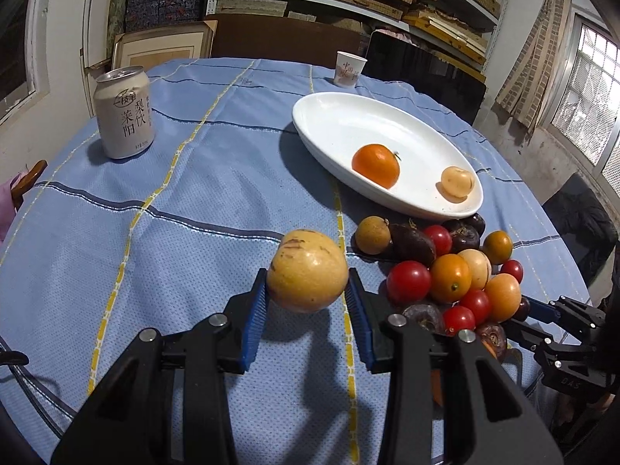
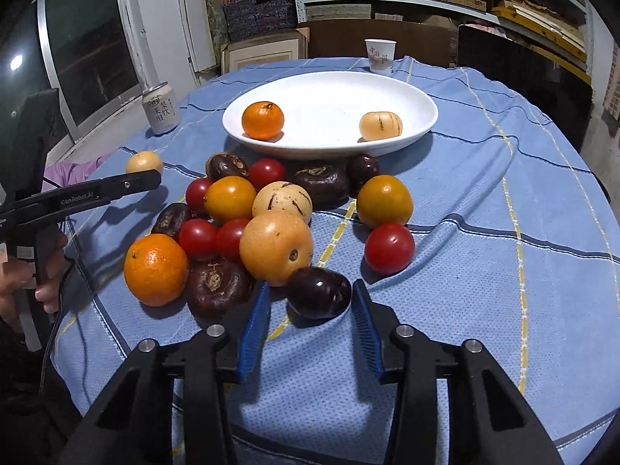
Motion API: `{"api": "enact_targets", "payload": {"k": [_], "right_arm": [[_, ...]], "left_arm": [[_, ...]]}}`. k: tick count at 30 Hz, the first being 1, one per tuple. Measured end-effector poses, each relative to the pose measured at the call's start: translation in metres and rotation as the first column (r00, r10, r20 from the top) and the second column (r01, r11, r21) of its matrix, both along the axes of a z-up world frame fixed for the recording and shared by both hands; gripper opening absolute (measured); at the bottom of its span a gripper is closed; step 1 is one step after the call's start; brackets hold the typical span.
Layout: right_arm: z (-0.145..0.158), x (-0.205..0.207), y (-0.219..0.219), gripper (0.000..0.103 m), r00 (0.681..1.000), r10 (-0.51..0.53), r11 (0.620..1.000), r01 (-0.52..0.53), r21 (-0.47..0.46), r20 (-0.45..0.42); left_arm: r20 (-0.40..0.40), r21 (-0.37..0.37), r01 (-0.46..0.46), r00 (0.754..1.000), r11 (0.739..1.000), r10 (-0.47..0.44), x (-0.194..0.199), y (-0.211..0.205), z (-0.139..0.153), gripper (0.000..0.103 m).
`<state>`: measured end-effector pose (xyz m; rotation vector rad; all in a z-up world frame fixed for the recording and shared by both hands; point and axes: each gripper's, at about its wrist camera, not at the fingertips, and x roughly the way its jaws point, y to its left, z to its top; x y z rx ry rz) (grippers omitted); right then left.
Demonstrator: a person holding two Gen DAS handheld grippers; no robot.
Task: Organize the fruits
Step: 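Grasp the yellow round fruit with the left tool while the right tool grasps a dark purple fruit, then lower both held fruits onto the white plate and open both tools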
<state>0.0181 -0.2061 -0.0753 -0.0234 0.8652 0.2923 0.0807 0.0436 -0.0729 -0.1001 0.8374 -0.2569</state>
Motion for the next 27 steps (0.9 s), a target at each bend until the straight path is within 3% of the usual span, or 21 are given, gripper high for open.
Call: {"api": "enact_targets", "payload": {"k": [4, 12, 17, 22, 27], "right_arm": [[0.001, -0.003, -0.002, 0.033, 1.0, -0.007, 1.0, 0.007, -0.003, 0.018], [0.013, -0.012, -0.01, 0.033, 0.999, -0.003, 0.998, 0.001, 0.055, 0.037], [0.027, -0.01, -0.012, 0.033, 0.998, 0.0, 0.998, -0.004, 0.067, 0.059], [0.044, 0.006, -0.016, 0.033, 0.995, -0.009, 0.999, 0.004, 0.053, 0.098], [0.063, 0.043, -0.026, 0.033, 0.992, -0.034, 0.998, 0.027, 0.063, 0.118]], "left_arm": [[0.001, 0.0, -0.001, 1.0, 1.0, 0.001, 0.0, 0.001, 0.0, 0.038], [0.019, -0.005, -0.002, 1.0, 1.0, 0.002, -0.002, 0.001, 0.001, 0.038], [0.058, 0.033, 0.029, 0.998, 0.999, -0.031, -0.008, -0.01, 0.009, 0.038], [0.086, 0.046, 0.087, 0.992, 0.995, -0.091, -0.002, -0.031, 0.027, 0.038], [0.111, 0.059, 0.113, 0.987, 0.992, -0.119, 0.029, -0.05, 0.047, 0.039]]}}
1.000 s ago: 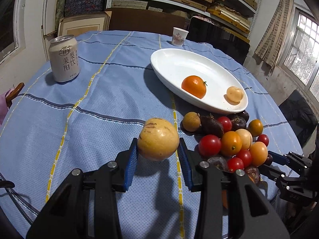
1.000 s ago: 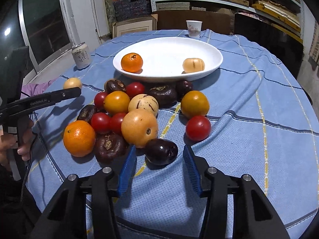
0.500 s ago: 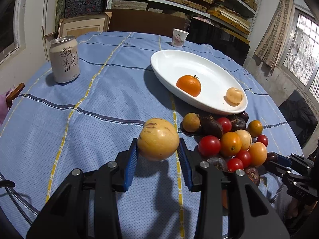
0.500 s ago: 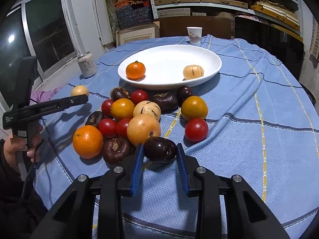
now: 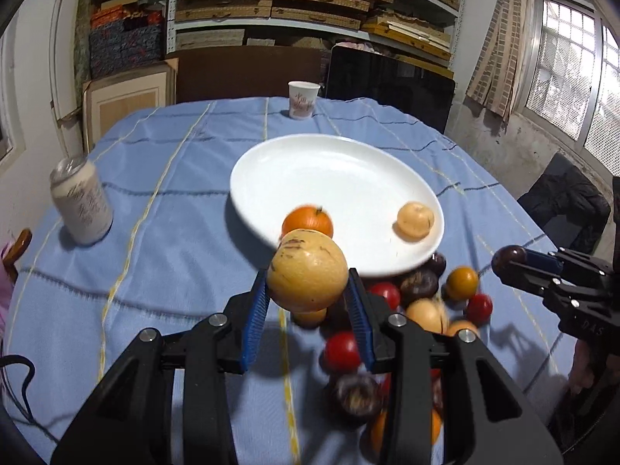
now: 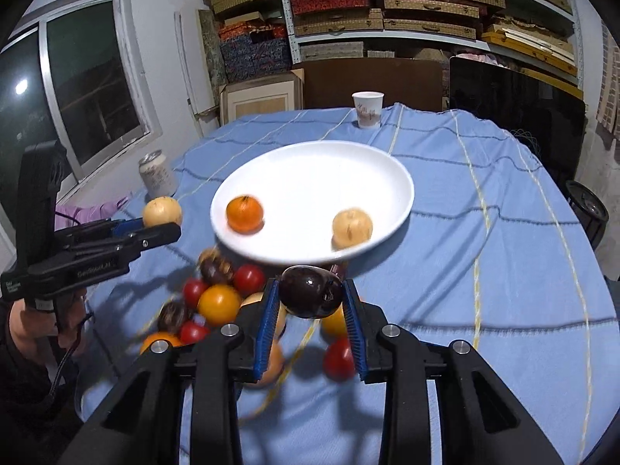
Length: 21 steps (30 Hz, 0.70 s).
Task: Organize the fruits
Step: 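Lower both held fruits onto the white plate and open both tools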
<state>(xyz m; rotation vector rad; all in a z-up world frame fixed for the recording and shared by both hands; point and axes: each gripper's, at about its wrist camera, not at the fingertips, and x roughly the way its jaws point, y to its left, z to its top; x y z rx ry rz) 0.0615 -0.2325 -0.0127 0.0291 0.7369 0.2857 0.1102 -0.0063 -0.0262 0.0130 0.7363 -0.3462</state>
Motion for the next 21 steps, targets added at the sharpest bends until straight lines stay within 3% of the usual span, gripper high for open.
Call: {"api": "enact_targets", "payload": {"k": [7, 13, 14, 16, 18, 21], "right_arm": [[0.012, 0.079, 0.0, 0.033, 0.999, -0.044, 0.999, 0.044, -0.013, -0.005], [0.003, 0.124, 0.006, 0.035, 0.998, -0.05, 0.999, 0.049, -0.022, -0.034], [0.001, 0.128, 0.006, 0.047, 0.998, -0.056, 0.998, 0.055, -0.024, -0.035], [0.005, 0.126, 0.004, 0.057, 0.996, -0.086, 0.996, 0.086, -0.035, 0.0], [0.008, 0.121, 0.003, 0.057, 0.997, -0.082, 0.996, 0.082, -0.025, 0.007], [0.01, 0.103, -0.001, 0.057, 0.997, -0.08, 0.997, 0.08, -0.017, 0.011]], "left_arm": [[-0.027, 0.015, -0.018, 0.999, 1.0, 0.018, 0.071, -0.017, 0.011, 0.039], [-0.096, 0.05, -0.021, 0.995, 0.999, 0.025, 0.115, -0.033, -0.005, 0.039], [-0.097, 0.051, -0.028, 0.995, 0.998, 0.033, 0.118, -0.033, -0.006, 0.043], [-0.085, 0.04, -0.043, 0.995, 0.998, 0.046, 0.116, -0.029, -0.003, 0.057], [-0.044, 0.035, -0.057, 0.997, 0.998, 0.058, 0.106, -0.025, 0.005, 0.069], [-0.012, 0.039, -0.056, 0.998, 0.998, 0.056, 0.083, -0.02, 0.012, 0.07]]}}
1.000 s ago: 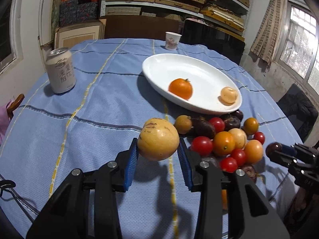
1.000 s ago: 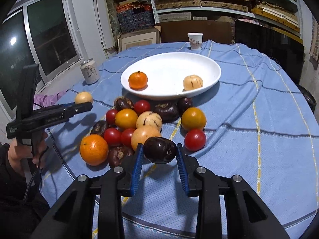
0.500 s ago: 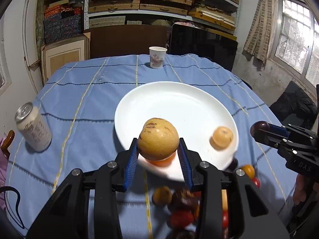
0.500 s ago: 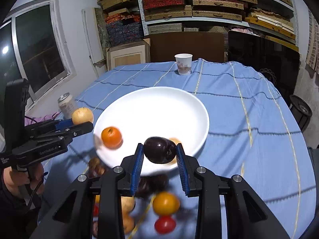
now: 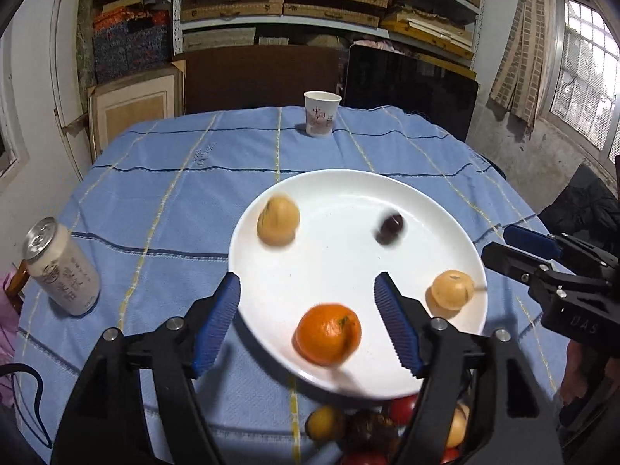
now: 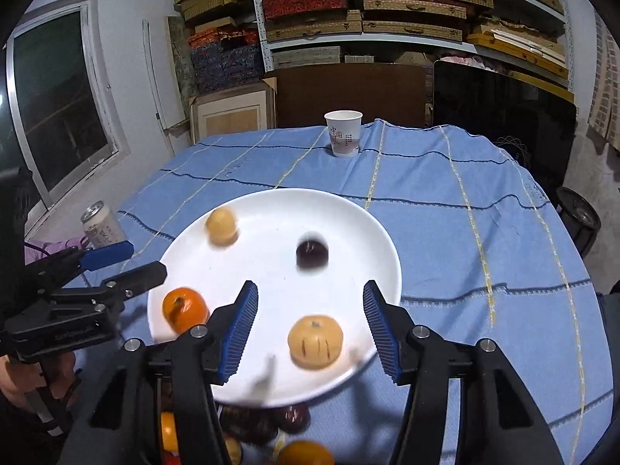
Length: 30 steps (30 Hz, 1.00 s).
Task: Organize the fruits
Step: 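Lower both held fruits onto the white plate and open both tools, then grasp a mandarin with the left tool while the right tool grasps a large orange-tan fruit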
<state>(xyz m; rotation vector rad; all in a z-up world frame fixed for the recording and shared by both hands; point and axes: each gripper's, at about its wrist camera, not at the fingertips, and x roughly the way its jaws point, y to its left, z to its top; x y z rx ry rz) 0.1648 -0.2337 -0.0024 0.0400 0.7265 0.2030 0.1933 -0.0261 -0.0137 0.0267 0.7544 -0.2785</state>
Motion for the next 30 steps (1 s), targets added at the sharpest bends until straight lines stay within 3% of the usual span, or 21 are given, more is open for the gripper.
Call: {"api": "enact_targets", "payload": {"k": [10, 13, 21, 30], "right_arm": [[-0.031, -0.096, -0.02, 0.06, 1.0, -0.002, 0.996, 0.004, 0.091, -0.026], [-0.042, -0.113, -0.023, 0.061, 0.999, -0.022, 0.995, 0.025, 0.098, -0.033], [-0.055, -0.125, -0.02, 0.062, 0.999, -0.038, 0.997, 0.04, 0.066, -0.026], [-0.059, -0.119, -0.029, 0.062, 0.997, -0.046, 0.992, 0.053, 0.115, -0.061]], "left_arm": [[-0.011, 0.048, 0.091, 0.996, 0.995, -0.09, -0.105, 0.009, -0.03, 0.074], [-0.031, 0.031, 0.112, 0.993, 0.993, -0.111, -0.129, 0.012, -0.04, 0.074], [-0.03, 0.017, 0.174, 0.984, 0.985, -0.174, -0.17, 0.007, -0.046, 0.074], [-0.049, 0.037, 0.24, 0.97, 0.97, -0.238, -0.181, -0.015, -0.057, 0.071]]}}
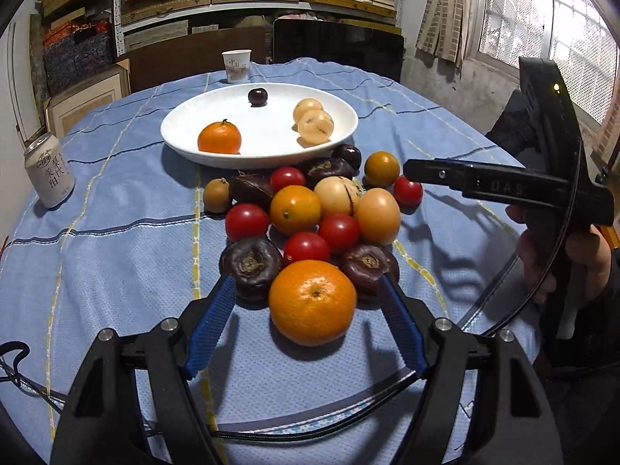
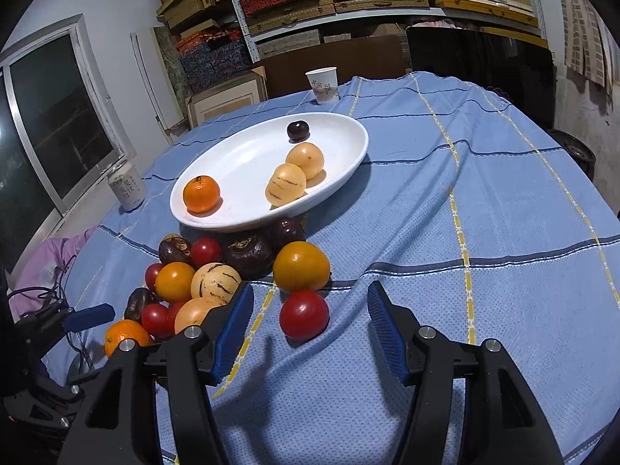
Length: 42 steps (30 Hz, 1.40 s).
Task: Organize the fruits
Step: 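Grasp a mandarin with the left tool while the right tool grasps a large orange-tan fruit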
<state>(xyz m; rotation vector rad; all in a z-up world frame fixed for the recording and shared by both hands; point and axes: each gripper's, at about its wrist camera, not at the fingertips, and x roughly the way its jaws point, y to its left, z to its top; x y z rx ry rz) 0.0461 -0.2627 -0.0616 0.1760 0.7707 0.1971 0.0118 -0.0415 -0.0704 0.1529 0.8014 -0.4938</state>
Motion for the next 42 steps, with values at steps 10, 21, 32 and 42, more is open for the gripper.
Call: {"api": "enact_targets", "payload": {"k": [10, 21, 32, 42], "right_arm": [[0.0, -0.001, 0.0, 0.062, 1.0, 0.001, 1.0, -0.001, -0.001, -0.002], [0.0, -0.002, -0.002, 0.062, 1.0, 0.004, 1.0, -0.004, 0.016, 0.002], [0.004, -0.009, 0.006, 0.062, 0.998, 0.051, 0.999, -0.051, 0.015, 0.038], [0.005, -0.025, 0.052, 0.062, 0.963, 0.266, 0.962, -0.262, -0.074, 0.051]], "left_arm": [[-0.019, 0.011, 0.004, 1.0, 1.0, -0.004, -0.001, -0.004, -0.012, 0.047], [-0.011, -0.032, -0.014, 1.0, 0.999, 0.013, -0.001, 0.003, -0.011, 0.045], [0.039, -0.061, -0.037, 0.998, 0.997, 0.04, -0.004, 0.015, 0.006, 0.045], [0.027, -0.093, -0.093, 0.995, 0.991, 0.096, 0.01, 0.031, 0.004, 0.045]]}}
